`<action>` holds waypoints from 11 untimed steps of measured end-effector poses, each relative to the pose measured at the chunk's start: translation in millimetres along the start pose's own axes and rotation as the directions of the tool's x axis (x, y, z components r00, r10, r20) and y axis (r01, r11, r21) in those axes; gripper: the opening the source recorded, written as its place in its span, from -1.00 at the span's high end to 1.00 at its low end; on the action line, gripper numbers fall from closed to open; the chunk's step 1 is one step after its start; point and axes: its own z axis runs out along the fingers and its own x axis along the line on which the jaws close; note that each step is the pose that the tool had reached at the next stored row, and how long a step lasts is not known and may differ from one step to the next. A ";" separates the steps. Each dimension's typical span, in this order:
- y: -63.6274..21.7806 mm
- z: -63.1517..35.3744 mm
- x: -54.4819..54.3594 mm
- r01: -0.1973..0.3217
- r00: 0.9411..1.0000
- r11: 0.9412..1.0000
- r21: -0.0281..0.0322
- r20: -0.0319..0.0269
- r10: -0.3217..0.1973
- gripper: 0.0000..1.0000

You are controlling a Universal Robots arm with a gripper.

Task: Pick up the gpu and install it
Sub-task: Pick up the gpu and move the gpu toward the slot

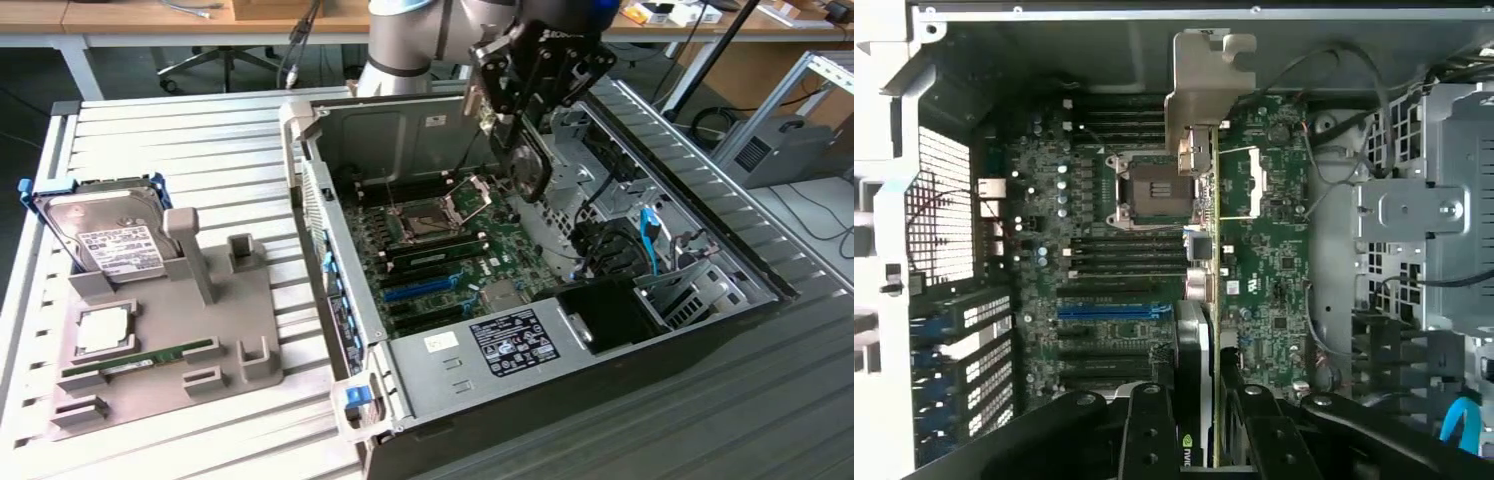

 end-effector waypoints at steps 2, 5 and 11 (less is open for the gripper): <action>0.3 0.5 -18.1 0.000 1.000 1.000 0.000 0.000 0.000 0.45; 0.6 1.0 -38.7 0.000 1.000 1.000 0.000 0.000 0.000 0.45; 1.1 1.7 -64.4 0.000 1.000 1.000 0.000 0.000 0.000 0.45</action>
